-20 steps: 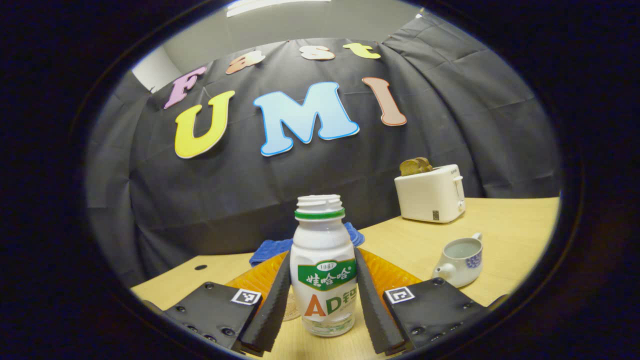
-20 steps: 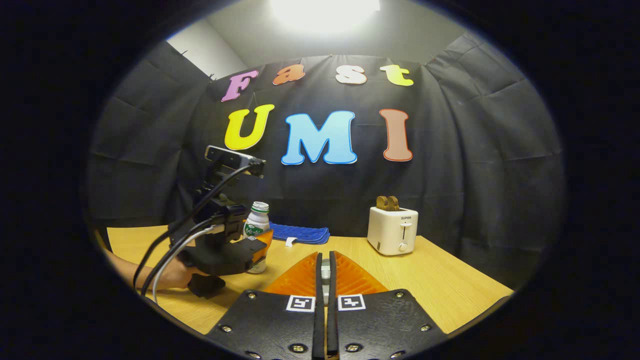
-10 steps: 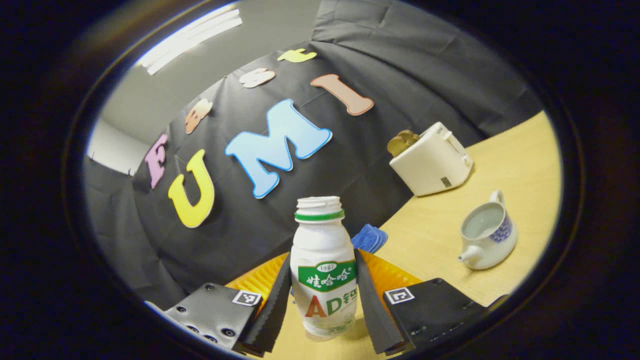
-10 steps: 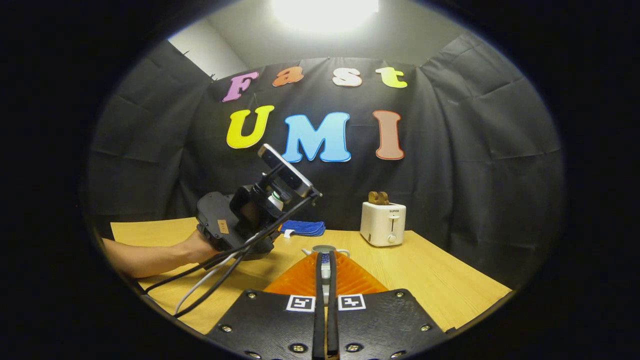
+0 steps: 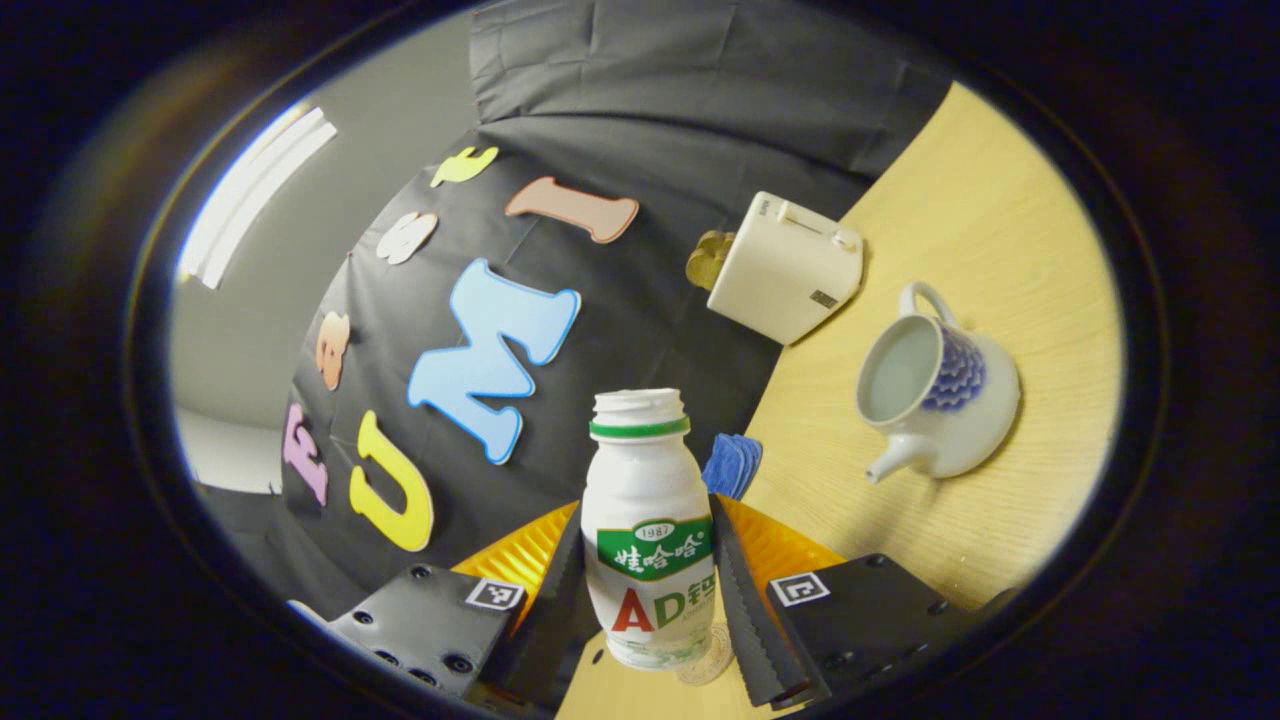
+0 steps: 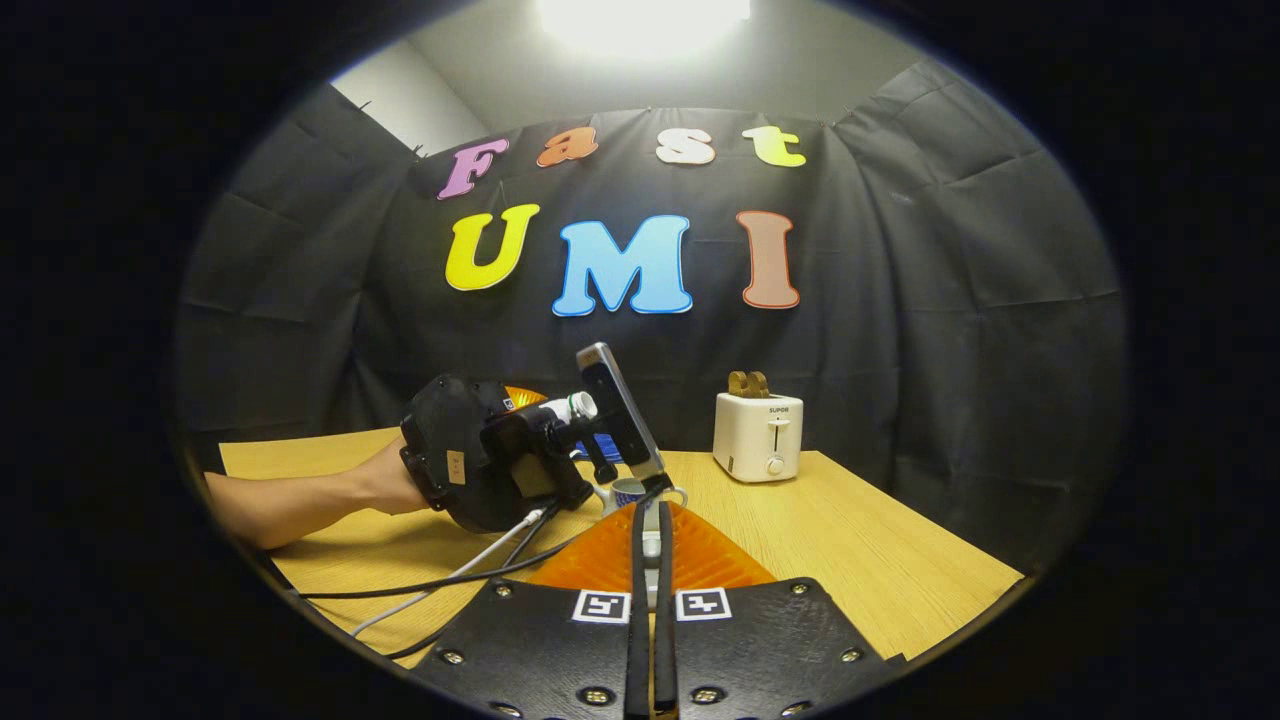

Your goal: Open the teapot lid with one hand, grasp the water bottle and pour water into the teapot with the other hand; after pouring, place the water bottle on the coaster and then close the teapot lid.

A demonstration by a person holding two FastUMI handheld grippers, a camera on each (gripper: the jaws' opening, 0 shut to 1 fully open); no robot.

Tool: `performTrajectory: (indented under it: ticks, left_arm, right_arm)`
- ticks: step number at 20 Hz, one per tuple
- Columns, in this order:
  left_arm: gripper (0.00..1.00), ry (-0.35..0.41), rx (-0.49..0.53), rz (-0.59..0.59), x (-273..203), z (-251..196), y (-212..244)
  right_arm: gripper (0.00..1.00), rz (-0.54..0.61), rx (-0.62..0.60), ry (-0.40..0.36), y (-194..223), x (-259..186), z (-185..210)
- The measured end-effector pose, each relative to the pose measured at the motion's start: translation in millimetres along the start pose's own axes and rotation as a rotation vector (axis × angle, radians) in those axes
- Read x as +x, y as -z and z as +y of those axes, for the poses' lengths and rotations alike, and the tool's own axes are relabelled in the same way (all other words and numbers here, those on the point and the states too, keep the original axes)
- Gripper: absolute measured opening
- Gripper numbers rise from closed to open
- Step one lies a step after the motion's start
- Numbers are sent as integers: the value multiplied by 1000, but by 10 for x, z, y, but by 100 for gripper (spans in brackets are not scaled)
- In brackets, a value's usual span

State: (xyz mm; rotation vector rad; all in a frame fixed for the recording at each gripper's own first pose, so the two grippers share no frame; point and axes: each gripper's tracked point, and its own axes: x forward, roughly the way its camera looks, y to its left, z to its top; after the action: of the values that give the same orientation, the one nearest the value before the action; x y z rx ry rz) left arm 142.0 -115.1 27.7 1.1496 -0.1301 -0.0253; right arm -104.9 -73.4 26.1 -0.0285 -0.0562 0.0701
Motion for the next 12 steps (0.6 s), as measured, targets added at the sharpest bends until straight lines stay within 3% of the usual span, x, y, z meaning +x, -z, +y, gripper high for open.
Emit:
performTrajectory:
  ticks: [5, 12]
  left_arm:
    - [80, 69, 170, -39, -3, -268, -120]
    - [80, 106, 344, -74, -16, -335, -278]
  right_arm:
    - [2, -14, -1, 11, -33, -36, -66]
    - [2, -20, 3, 20, -42, -56, -148]
